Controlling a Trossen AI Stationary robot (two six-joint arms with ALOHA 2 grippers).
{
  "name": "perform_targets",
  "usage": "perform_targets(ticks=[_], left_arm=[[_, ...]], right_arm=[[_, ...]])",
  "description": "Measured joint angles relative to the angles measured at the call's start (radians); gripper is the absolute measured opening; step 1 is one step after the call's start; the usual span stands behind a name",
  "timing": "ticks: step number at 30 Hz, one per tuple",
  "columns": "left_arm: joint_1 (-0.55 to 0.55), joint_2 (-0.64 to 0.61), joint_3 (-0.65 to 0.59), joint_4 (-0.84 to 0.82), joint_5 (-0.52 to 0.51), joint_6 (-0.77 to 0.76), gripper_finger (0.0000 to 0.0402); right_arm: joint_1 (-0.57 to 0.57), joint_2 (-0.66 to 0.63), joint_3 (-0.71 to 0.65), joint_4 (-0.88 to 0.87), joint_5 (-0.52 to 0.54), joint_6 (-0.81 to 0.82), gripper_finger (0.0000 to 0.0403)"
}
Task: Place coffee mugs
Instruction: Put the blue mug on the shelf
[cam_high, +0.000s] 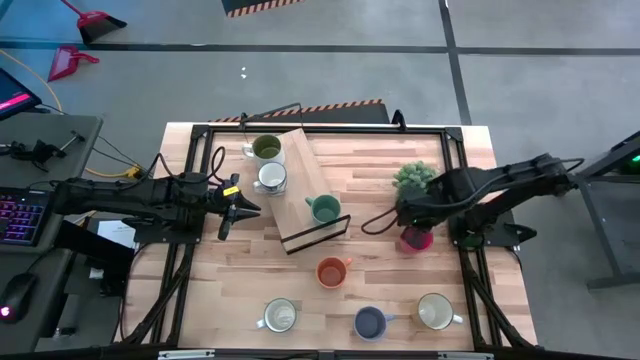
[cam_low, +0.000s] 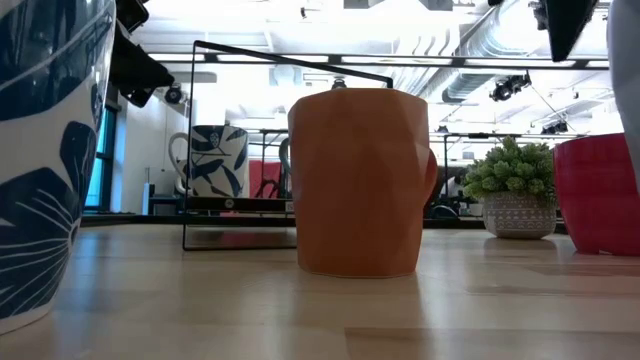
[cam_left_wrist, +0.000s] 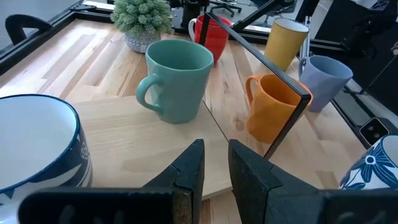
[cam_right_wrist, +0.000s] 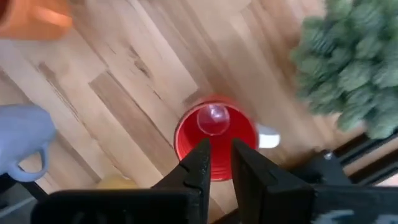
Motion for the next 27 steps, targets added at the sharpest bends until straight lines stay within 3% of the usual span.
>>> perform_targets(ticks=[6, 13, 22, 27], left_arm=[[0.000, 0.000, 0.000, 0.000, 0.000, -0.002, 0.0060], [0.000, 0.000, 0.000, 0.001, -0.001, -0.073, 0.0060], [0.000, 0.000, 0.065, 0.004, -0.010, -0.084, 0.0060], [0.000, 0.000, 0.096, 0.002, -0.010, -0.081, 0.0060]], right_arm=[[0.023, -0.022, -0.193, 0.151, -0.053, 0.133, 0.0039], [0.023, -0.025, -0.300, 0.393, -0.037, 0.127, 0.0039], [0.006, -0.078, -0.222, 0.470, 0.288, -0.132, 0.0039], [-0.054, -0.228, -0.314, 0.466, 0.402, -0.159, 0.0039]])
